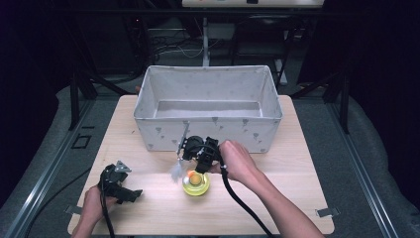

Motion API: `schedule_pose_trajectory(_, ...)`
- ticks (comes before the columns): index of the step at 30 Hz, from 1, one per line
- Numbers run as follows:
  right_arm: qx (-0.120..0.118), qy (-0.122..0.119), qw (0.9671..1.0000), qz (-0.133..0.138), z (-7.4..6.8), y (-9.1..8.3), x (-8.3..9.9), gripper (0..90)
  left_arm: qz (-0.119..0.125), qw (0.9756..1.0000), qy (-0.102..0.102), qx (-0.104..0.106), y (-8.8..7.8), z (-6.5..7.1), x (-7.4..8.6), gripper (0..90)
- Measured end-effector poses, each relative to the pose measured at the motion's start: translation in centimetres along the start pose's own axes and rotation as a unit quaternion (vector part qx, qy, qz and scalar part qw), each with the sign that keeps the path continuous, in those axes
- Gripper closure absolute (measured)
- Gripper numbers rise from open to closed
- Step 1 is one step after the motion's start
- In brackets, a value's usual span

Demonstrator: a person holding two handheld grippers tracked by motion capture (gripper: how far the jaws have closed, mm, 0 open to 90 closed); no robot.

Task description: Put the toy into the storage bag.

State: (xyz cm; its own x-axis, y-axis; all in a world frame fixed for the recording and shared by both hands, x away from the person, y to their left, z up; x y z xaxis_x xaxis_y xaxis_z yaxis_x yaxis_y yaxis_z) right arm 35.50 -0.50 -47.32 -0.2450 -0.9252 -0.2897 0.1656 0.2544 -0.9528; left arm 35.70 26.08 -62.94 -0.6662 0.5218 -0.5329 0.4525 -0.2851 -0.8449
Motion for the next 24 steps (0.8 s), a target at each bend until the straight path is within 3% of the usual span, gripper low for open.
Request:
schedule_pose_trajectory(3,0.000,-0.003,1.0000,0.005,-0.1,-0.1,-0.1,87.9,-0.002,1.0000,0.000,-0.001,0.0,0.0,0.0,0.2)
schedule_pose_trajectory(12,-0.002,0.006,0.9997,0.024,0.0,-0.3,-0.2,88.6,0.000,1.0000,-0.001,-0.001,0.0,0.0,0.0,0.2)
schedule_pose_trajectory(24,0.004,0.019,0.9994,0.028,0.3,-1.8,1.0,88.6,0.000,1.0000,-0.002,-0.001,0.0,0.0,0.0,0.2)
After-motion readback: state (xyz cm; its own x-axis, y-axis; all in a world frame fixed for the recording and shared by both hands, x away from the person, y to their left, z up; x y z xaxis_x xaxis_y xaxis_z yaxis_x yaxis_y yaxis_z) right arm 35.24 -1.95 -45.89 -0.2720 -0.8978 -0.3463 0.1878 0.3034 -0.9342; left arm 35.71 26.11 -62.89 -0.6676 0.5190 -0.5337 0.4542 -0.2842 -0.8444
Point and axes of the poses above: each handheld gripper's, and its own axes: y roughly forward along the jaws, x roughly out of its underside, z roughly to its right, the point moved 7 cm from there along y, roughly forward along the jaws, and after that the axes turned 2 degrees about z, right-handed, at the moved point
